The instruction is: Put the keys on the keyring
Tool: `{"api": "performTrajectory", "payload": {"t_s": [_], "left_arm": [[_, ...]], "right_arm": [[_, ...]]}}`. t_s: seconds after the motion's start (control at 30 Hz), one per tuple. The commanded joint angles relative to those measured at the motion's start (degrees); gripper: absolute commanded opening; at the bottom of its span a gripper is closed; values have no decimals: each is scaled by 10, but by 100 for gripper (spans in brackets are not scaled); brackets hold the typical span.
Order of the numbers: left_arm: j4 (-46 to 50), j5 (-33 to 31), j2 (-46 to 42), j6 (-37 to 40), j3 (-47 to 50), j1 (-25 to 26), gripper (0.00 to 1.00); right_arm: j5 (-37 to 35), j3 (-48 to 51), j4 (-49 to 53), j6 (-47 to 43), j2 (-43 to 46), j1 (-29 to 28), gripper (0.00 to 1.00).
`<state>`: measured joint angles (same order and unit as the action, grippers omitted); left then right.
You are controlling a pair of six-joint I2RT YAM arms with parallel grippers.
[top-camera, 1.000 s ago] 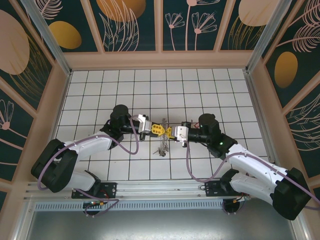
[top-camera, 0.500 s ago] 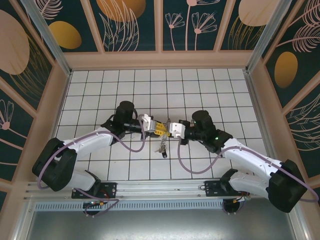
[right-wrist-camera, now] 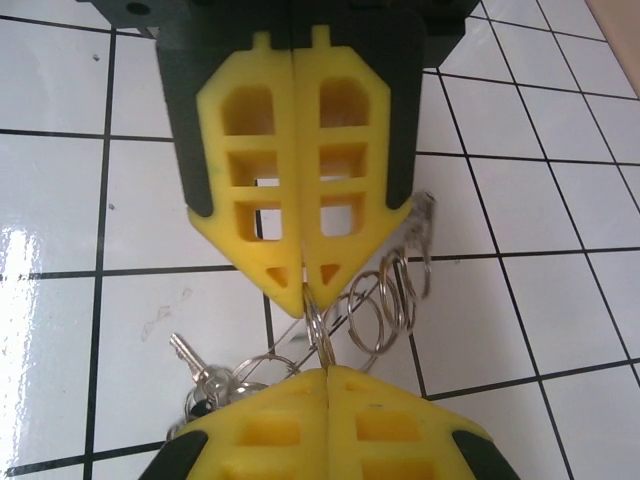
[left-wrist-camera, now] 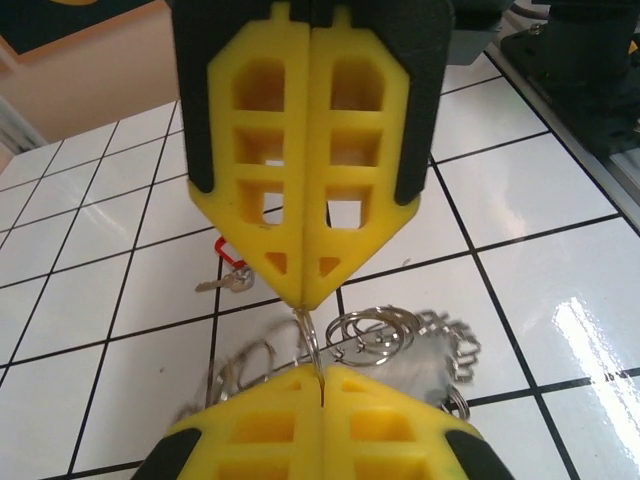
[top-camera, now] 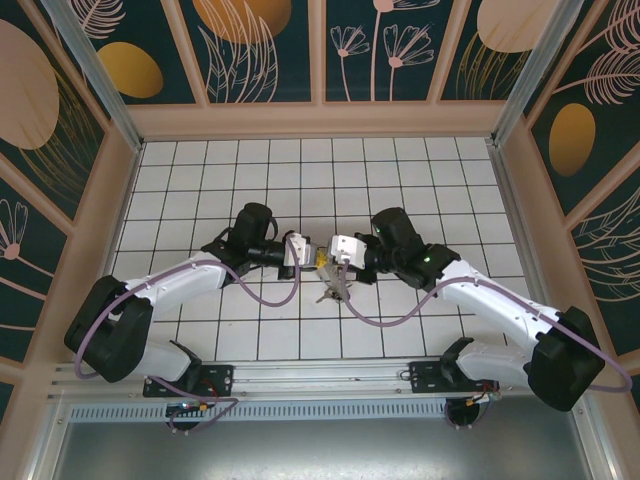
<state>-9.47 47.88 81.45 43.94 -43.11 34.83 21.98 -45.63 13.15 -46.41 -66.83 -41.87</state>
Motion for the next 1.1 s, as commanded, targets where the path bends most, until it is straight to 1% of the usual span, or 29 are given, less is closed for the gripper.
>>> {"api": "performTrajectory", "payload": {"t_s": [0.0, 0.1, 0.3, 0.47, 0.63, 0.8, 0.87, 0.97, 1.03, 1.07], "left_arm": [[-25, -2, 3, -4, 4, 2, 0], [-60, -2, 2, -31, 16, 2, 0], [-85, 16, 13, -50, 25, 3, 0], [-105, 22, 15, -69, 29, 5, 6], [-116, 26, 20, -76, 28, 6, 2], [-142, 26, 22, -97, 36, 8, 9], [-148, 22, 20, -100, 36, 8, 8], [-163, 14, 18, -104, 44, 10, 2], [-171, 9, 18, -105, 47, 12, 2], [-172, 8, 17, -103, 48, 12, 0]], "right_arm": [[16, -11, -14, 0, -1, -7, 0], [25, 1, -31, 6, -3, -8, 0], [36, 14, -53, 9, -10, -8, 0], [42, 20, -71, 18, -13, -8, 0], [48, 27, -89, 27, -13, -8, 0], [45, 36, -102, 35, -13, -7, 0], [46, 41, -110, 38, -13, -7, 0], [47, 47, -120, 44, -14, -7, 0], [49, 50, -123, 47, -14, -8, 0], [51, 52, -125, 47, -14, -8, 0]]}}
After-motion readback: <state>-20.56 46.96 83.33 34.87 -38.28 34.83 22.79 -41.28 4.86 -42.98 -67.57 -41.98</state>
